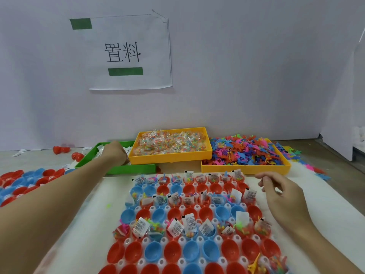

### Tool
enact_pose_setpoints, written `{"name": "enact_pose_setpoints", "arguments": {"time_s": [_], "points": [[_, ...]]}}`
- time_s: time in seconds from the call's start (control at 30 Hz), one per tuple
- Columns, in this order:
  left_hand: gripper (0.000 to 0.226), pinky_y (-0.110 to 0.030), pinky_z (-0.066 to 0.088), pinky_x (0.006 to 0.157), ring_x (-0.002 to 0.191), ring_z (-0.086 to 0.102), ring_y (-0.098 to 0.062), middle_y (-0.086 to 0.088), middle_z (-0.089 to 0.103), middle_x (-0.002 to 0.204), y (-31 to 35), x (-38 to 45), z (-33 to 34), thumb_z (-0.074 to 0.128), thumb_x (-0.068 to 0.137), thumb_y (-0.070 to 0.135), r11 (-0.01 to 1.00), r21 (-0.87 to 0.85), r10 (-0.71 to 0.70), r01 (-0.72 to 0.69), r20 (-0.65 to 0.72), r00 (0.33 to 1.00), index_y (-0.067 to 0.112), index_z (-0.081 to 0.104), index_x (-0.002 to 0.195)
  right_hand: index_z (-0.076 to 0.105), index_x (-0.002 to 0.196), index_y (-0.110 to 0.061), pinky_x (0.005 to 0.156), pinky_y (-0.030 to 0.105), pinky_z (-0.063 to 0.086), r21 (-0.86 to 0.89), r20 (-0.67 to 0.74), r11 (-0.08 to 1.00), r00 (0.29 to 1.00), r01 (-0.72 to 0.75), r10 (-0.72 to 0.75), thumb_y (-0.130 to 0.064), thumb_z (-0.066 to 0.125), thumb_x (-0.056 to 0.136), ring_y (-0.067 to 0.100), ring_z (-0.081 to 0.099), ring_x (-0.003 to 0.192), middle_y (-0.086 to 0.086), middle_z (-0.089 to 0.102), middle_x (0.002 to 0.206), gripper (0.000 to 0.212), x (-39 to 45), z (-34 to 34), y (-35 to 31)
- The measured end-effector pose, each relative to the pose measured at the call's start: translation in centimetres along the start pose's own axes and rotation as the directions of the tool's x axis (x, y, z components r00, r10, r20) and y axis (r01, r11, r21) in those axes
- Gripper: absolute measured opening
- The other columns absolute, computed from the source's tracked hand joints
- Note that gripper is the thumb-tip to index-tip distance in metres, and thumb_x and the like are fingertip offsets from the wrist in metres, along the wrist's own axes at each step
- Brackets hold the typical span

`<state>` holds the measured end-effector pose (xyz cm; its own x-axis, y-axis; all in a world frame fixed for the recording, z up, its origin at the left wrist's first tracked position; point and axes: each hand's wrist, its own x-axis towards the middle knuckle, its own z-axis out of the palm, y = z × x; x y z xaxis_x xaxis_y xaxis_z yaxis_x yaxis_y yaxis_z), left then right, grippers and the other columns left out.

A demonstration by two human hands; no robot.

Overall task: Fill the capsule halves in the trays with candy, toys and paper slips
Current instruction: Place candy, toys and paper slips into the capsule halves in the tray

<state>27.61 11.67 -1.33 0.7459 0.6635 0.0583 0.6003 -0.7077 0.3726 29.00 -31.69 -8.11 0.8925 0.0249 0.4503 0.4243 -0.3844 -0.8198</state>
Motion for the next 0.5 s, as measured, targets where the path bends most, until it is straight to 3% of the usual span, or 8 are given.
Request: {"name": "enact_pose_setpoints", "arguments": {"time_s": [0.1, 0.17, 0.23, 0.33, 0.4, 0.5], "points": [[0.009, -0.041, 0.059, 0.070, 0.074, 0.068, -0.032, -0.024, 0.073, 0.086, 0.0, -0.1, 0.0, 0.065, 0.085, -0.005, 0.994, -0.103, 0.037, -0.047, -0.090, 0.995, -0.008, 0.074, 0.085, 0.070, 0.095, -0.020, 0.070, 0.019, 0.044, -0.004, 0.005, 1.000, 1.000, -0.005, 0.005, -0.005, 0.051, 0.100, 0.007, 0.062, 0.086, -0.011, 0.068, 0.089, 0.025, 0.0, 0.0, -0.1], [0.007, -0.036, 0.052, 0.065, 0.064, 0.061, -0.024, -0.022, 0.072, 0.085, 0.2, -0.4, -0.1, 0.069, 0.087, -0.001, 0.982, -0.170, 0.052, -0.082, -0.176, 0.983, -0.005, 0.074, 0.085, 0.070, 0.094, -0.020, 0.070, 0.019, 0.044, -0.004, 0.007, 1.000, 1.000, -0.003, 0.003, -0.005, 0.051, 0.100, 0.008, 0.062, 0.086, -0.011, 0.068, 0.089, 0.025, 0.0, 0.0, -0.1], [0.009, -0.034, 0.047, 0.067, 0.064, 0.057, -0.018, -0.021, 0.072, 0.089, 0.3, -0.8, -0.4, 0.071, 0.088, 0.005, 0.967, -0.230, 0.060, -0.113, -0.227, 0.972, -0.004, 0.073, 0.089, 0.070, 0.094, -0.020, 0.069, 0.017, 0.044, -0.001, 0.005, 1.000, 1.000, -0.006, 0.006, -0.005, 0.051, 0.100, 0.007, 0.062, 0.085, -0.011, 0.068, 0.089, 0.025, -0.1, 0.0, -0.1], [0.015, -0.033, 0.047, 0.074, 0.076, 0.059, -0.022, -0.019, 0.073, 0.094, 0.6, -2.2, -1.0, 0.071, 0.089, 0.010, 0.937, -0.310, 0.061, -0.161, -0.309, 0.949, -0.002, 0.074, 0.097, 0.070, 0.093, -0.020, 0.068, 0.015, 0.044, -0.003, 0.003, 1.000, 1.000, -0.008, 0.008, -0.005, 0.051, 0.100, 0.006, 0.061, 0.084, -0.011, 0.068, 0.087, 0.026, -0.1, 0.0, -0.1], [0.016, -0.031, 0.047, 0.072, 0.070, 0.059, -0.021, -0.015, 0.072, 0.085, 1.1, -4.1, -1.6, 0.074, 0.086, 0.014, 0.910, -0.360, 0.053, -0.206, -0.392, 0.919, 0.002, 0.076, 0.097, 0.070, 0.093, -0.020, 0.068, 0.018, 0.043, 0.002, -0.001, 1.000, 1.000, -0.012, 0.012, -0.004, 0.051, 0.100, 0.006, 0.061, 0.084, -0.010, 0.068, 0.087, 0.026, -0.1, 0.0, -0.1], [0.010, -0.025, 0.042, 0.053, 0.049, 0.051, -0.011, -0.002, 0.063, 0.058, 2.0, -9.0, -2.5, 0.081, 0.080, 0.024, 0.844, -0.436, 0.083, -0.311, -0.467, 0.880, 0.017, 0.079, 0.086, 0.070, 0.093, -0.019, 0.068, 0.019, 0.043, 0.003, -0.010, 1.000, 1.000, -0.006, 0.006, -0.004, 0.051, 0.099, 0.008, 0.061, 0.085, -0.010, 0.068, 0.087, 0.025, -0.1, 0.0, -0.1]]}}
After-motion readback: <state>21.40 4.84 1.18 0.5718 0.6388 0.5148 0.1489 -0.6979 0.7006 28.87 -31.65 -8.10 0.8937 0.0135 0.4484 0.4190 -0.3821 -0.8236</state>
